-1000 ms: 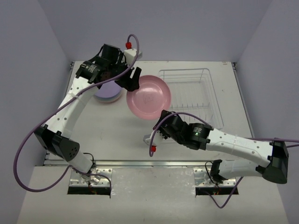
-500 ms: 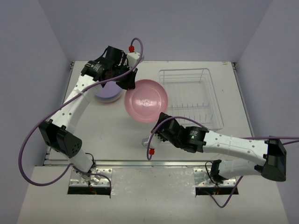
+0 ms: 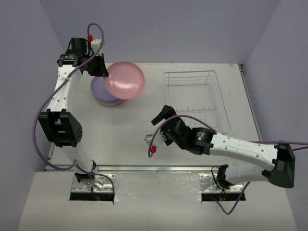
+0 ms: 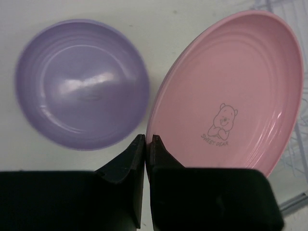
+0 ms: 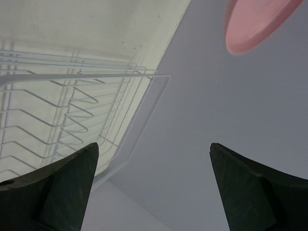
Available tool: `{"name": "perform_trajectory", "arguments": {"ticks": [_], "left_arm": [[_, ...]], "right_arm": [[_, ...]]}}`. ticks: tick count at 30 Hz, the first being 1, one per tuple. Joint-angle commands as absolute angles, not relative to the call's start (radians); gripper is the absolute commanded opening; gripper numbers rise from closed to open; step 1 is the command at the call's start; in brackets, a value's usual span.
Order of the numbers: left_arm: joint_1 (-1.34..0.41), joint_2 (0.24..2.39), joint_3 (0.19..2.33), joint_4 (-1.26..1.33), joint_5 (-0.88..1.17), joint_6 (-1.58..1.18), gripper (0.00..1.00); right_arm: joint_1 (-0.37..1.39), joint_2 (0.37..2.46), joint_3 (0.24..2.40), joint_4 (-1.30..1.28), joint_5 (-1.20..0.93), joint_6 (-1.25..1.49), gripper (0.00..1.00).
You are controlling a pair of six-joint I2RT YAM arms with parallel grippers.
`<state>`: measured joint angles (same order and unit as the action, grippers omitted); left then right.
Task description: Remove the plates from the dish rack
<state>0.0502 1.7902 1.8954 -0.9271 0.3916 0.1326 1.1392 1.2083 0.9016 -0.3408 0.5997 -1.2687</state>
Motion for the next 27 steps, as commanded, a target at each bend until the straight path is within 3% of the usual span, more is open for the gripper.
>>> {"name": "perform_trajectory", "arguments": {"ticks": [1,10,20,22,27], "left_arm": [[0.137,1.846,1.948,-0.827,0.273,0.077,0.00],[0.207,2.011,2.018,-0.803,0.160,0.053,0.00],[0.209,2.110,2.034,-0.761,0.095,0.048,0.01],[0.209,2.119,2.035,-0.755,0.081,0.045,0.13],[0.210,2.107,2.051,-0.757,0.073,0.040,0.72]], "right_arm": [[1.055,1.222,1.035,-0.409,0.581,-1.069,0.99],[0.820,1.304,1.281,-0.705,0.396,-0.702,0.99],[0.724,1.295,1.310,-0.781,0.312,-0.594,0.99],[0.707,1.300,1.333,-0.802,0.292,-0.575,0.99],[0.626,1.324,1.416,-0.866,0.193,-0.458,0.99]]}}
